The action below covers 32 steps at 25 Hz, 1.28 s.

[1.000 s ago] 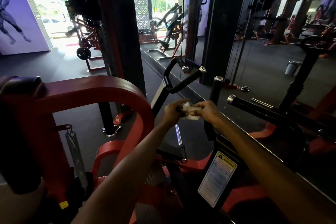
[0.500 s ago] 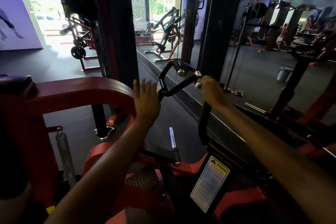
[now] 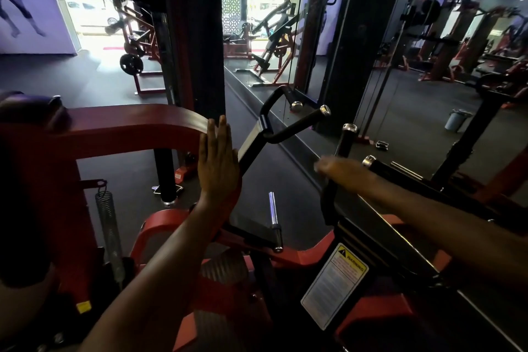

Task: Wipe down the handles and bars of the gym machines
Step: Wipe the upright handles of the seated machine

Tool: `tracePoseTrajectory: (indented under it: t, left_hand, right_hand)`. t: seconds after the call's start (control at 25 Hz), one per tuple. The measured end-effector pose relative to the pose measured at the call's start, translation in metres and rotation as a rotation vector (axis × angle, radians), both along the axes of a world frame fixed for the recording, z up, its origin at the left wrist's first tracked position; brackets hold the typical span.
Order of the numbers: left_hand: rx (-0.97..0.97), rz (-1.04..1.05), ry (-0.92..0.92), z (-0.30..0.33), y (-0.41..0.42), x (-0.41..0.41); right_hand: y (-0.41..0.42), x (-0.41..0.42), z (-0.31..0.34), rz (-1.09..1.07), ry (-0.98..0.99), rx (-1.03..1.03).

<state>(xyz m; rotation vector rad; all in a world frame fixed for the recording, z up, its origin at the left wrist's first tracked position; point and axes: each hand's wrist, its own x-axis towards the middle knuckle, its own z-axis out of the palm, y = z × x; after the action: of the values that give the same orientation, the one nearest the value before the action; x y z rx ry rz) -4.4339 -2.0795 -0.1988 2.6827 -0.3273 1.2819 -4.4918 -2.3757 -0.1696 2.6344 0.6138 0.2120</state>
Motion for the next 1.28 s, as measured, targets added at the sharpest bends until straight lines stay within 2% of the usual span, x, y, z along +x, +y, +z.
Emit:
tracePoseTrajectory:
  t: [0.12, 0.2, 0.28, 0.32, 0.4, 0.44, 0.56, 0.6, 0.72, 0.8, 0.84, 0.92, 1.04, 1.12, 1.28]
  left_hand:
    - [-0.116, -0.068, -0.03, -0.01, -0.004, -0.003]
    - [-0.133, -0.083, -0.04, -0.01, -0.005, -0.002]
    - [-0.135, -0.065, -0.049, -0.009, -0.005, 0.002]
    - [-0.137, -0.065, -0.052, -0.011, -0.005, 0.005]
    - [-0.129, -0.048, -0.092, -0.013, -0.006, 0.007]
    - [-0.144, -0.048, -0.094, -0.014, -0.007, 0.008]
    - [-0.187, -0.069, -0.077, -0.014, -0.009, 0.007]
    - [-0.189, -0.067, -0.078, -0.015, -0.01, 0.006]
    - [-0.186, -0.058, -0.084, -0.016, -0.01, 0.006]
    - [-0.188, -0.05, -0.098, -0.018, -0.01, 0.009]
    - [-0.188, -0.047, -0.104, -0.019, -0.01, 0.01]
    - [-0.19, -0.05, -0.111, -0.02, -0.01, 0.011]
    - [-0.207, -0.082, -0.115, -0.02, -0.01, 0.011]
    - [-0.192, -0.053, -0.14, -0.021, -0.01, 0.011]
    - [-0.18, 0.003, -0.177, -0.024, -0.014, 0.015]
  right_hand:
    - [-0.023, 0.031, 0.036, -0.302, -0.222, 0.086]
    - [-0.02, 0.026, 0.022, -0.309, -0.249, 0.049]
    - [0.008, -0.003, -0.019, -0.165, -0.108, 0.04]
    - [0.022, -0.021, -0.038, -0.06, 0.042, 0.048]
    - [0.031, -0.034, -0.04, 0.025, 0.251, -0.008]
    - [0.028, -0.023, -0.028, 0.031, 0.175, 0.042]
    - [-0.007, 0.031, 0.009, -0.345, -0.228, 0.264]
    - [-0.014, 0.036, 0.014, -0.445, -0.277, 0.315]
    - [0.011, 0.009, -0.03, -0.506, -0.271, 0.325]
    - [0.038, -0.029, -0.066, -0.464, -0.241, 0.471]
    - [0.04, -0.029, -0.063, -0.435, -0.237, 0.563]
    - [0.036, -0.005, -0.018, -0.445, -0.423, 0.669]
    - [0.014, 0.041, 0.03, -0.768, -0.54, 1.12]
    - [0.019, 0.05, 0.034, -0.887, -0.497, 1.23]
    - [0.05, 0.008, -0.033, -0.89, -0.391, 1.166]
